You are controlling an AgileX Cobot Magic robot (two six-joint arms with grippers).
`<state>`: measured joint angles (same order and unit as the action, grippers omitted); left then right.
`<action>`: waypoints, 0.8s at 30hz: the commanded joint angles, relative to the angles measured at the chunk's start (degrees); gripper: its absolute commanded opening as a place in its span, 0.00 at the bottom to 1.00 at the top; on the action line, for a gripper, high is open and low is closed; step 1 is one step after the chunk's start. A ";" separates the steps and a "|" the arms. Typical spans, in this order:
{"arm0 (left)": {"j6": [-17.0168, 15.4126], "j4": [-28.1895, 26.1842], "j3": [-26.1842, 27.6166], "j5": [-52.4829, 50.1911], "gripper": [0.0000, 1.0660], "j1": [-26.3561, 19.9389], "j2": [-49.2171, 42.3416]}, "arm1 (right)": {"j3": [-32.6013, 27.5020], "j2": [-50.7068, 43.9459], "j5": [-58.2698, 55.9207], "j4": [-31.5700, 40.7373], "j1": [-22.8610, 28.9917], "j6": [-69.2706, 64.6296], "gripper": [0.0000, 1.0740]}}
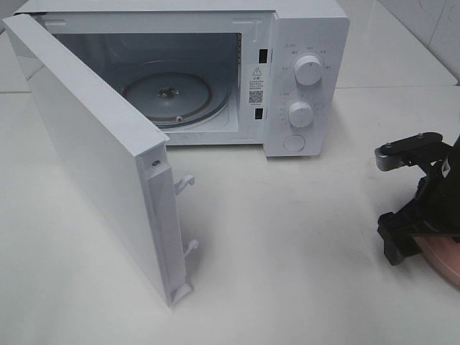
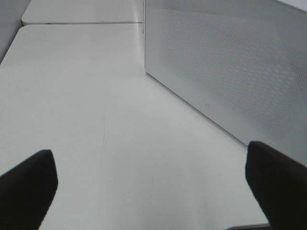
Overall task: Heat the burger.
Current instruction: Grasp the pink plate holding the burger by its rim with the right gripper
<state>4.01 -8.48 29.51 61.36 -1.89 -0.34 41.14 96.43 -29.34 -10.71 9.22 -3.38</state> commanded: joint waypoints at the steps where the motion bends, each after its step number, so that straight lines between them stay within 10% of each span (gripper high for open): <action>1: -0.06 0.06 0.06 -0.23 0.94 -0.17 -0.92 | -0.23 0.97 1.03 -1.20 -1.09 -0.80 0.87; 24: -0.06 0.06 0.06 -0.23 0.94 -0.17 -0.92 | -0.23 5.96 3.50 -1.20 -1.20 -1.26 0.81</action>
<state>4.01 -8.48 29.51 61.36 -1.89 -0.34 41.37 101.13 -25.27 -11.40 8.14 -4.41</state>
